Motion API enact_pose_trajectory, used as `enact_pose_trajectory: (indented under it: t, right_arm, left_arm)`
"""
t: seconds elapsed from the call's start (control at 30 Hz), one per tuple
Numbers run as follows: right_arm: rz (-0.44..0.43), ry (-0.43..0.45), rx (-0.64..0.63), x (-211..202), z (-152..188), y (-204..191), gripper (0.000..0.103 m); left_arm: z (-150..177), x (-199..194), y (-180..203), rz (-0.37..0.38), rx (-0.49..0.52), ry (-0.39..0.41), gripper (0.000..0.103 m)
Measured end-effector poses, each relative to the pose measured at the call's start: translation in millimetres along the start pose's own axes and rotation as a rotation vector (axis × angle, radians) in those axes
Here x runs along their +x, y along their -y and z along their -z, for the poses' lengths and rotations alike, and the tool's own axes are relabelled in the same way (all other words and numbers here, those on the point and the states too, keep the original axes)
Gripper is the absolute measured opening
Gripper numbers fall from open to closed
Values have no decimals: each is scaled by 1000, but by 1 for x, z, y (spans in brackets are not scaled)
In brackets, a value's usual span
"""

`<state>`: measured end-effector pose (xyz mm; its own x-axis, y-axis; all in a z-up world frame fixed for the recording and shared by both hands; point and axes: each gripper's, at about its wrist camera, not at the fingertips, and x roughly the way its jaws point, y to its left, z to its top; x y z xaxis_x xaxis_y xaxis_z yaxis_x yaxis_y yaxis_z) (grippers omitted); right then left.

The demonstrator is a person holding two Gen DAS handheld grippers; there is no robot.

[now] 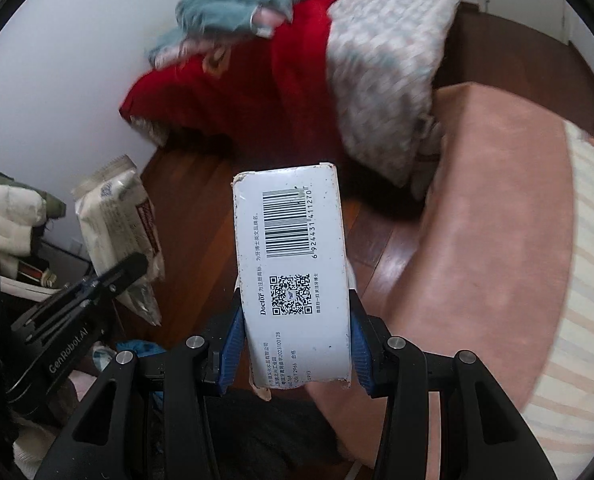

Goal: Collect trash
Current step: 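Carry both items over the bin and open both tools to drop them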

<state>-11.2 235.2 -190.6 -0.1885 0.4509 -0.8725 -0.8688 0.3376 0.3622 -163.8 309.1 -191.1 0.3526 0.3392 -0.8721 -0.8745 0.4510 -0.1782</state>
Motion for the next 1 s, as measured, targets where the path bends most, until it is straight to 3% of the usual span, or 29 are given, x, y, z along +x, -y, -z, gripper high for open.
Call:
enact_pose_trajectory:
  t: [0.1,0.23,0.5,0.57,0.6,0.63,0.67,0.77,0.93,1.0]
  right_arm:
    - [10,-69,9,45,-7,-4,48]
    - [33,-166,21,105,-14,1,48]
    - [70,-329,26,206,-16,9,48]
    - [71,-360,27,224,-19,14,49]
    - [70,-374,30,231,-22,15,49]
    - [73,-389,36,239,-24,18,50]
    - [72,-408,33,245,-25,20,50]
    - [54,-452,31,257,-22,22,53]
    - [9,-508,12,265,-17,20,84]
    - [18,-506,-5,260,-15,14,85]
  left_arm:
    - [2,50,-29,77,-97,-141,5]
    - [4,115,-61,117,-195,-289,7]
    - [5,194,-98,180,-343,-459,8]
    - [9,205,-105,157,-350,-485,22]
    - [10,208,-107,146,-355,-489,44]
    - [11,209,-109,133,-363,-490,76]
    - [8,213,-111,126,-369,-489,87]
    - [13,208,-124,113,-390,-484,91]
    - [18,190,-135,47,-392,-441,101]
    - [21,177,-139,0,-376,-405,101]
